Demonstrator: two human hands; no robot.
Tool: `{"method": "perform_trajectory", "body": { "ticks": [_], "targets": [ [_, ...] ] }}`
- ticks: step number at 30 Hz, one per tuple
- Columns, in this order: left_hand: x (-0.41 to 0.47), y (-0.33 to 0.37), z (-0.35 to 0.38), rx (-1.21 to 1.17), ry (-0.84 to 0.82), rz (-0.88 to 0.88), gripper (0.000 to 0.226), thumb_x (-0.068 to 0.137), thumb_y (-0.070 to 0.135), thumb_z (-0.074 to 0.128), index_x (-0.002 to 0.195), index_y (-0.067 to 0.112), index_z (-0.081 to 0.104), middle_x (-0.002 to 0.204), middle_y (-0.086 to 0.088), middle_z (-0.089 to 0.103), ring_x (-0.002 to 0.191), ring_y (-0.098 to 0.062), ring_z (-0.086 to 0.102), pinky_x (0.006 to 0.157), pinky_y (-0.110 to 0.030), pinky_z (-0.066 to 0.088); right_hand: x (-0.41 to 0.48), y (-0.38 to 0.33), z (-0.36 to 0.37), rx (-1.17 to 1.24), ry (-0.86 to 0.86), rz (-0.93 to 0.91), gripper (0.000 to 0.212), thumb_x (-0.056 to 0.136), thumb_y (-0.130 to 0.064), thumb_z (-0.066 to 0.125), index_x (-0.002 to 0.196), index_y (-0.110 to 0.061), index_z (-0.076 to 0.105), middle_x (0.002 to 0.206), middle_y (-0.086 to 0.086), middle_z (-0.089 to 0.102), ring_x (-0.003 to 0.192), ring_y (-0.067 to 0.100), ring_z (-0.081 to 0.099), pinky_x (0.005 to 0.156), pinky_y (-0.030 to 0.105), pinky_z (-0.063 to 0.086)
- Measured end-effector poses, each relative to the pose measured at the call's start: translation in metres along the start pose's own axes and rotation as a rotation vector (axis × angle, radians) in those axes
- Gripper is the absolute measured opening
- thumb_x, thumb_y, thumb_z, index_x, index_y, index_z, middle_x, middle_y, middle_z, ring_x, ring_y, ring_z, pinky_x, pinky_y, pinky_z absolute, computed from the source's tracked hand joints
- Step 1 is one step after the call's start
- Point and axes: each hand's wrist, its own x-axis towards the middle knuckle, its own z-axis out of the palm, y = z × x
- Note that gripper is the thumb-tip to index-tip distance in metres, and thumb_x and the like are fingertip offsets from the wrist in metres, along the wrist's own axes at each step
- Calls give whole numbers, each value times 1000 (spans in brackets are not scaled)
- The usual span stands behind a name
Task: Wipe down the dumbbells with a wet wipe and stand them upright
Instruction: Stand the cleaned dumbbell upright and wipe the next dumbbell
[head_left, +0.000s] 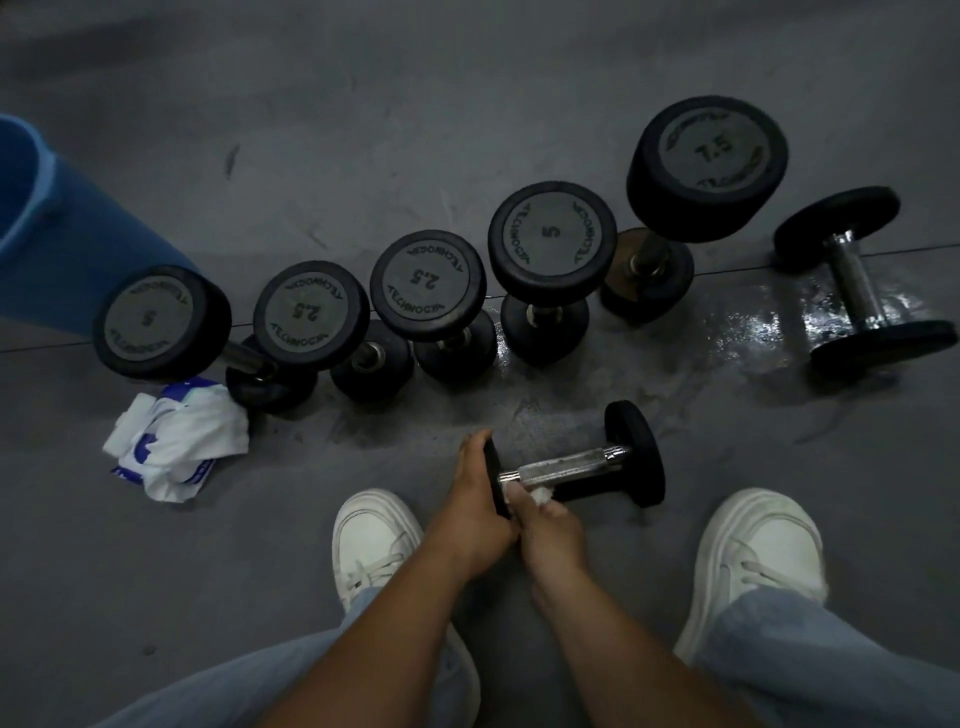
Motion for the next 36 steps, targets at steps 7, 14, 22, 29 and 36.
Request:
{"method": "perform_trajectory", "body": {
  "ticks": [7,14,22,29,36],
  "targets": [
    [13,6,-10,-32,-63,-63,116,61,9,76,154,28,9,150,-7,35,126,-24,50,104,-44,48,-6,-12,-8,-44,-47,-3,9,90,-9,63,82,-8,66,61,-1,60,42,-1,52,42,11,39],
    [1,8,-5,47,52,9,125,58,36,79,155,35,-1,163,2,9,142,-21,34,115,-34,35,8,-15,-15,-119,-160,372,29,94,-1,41,70,-14,52,54,1,50,38,5,44,37,16,27],
    [-11,7,5,299,79,62,112,78,21,73,156,28,-7,158,15,-27,139,-24,40,97,-33,47,10,-30,-23,-53,-280,314,10,94,-15,59,84,-12,60,58,-2,57,39,1,43,34,12,26],
    [-7,7,6,275,103,73,105,77,13,70,156,26,2,160,12,-20,133,-28,46,98,-37,48,2,-25,-3,24,-146,69,25,87,-7,67,109,5,68,96,17,73,74,17,70,61,22,56],
    [-7,3,10,286,145,96,93,86,19,65,155,26,3,157,19,-21,133,-24,46,96,-37,49,8,-34,18,172,51,149,35,79,-6,77,109,3,63,89,19,70,56,20,68,41,22,49]
  ]
}}
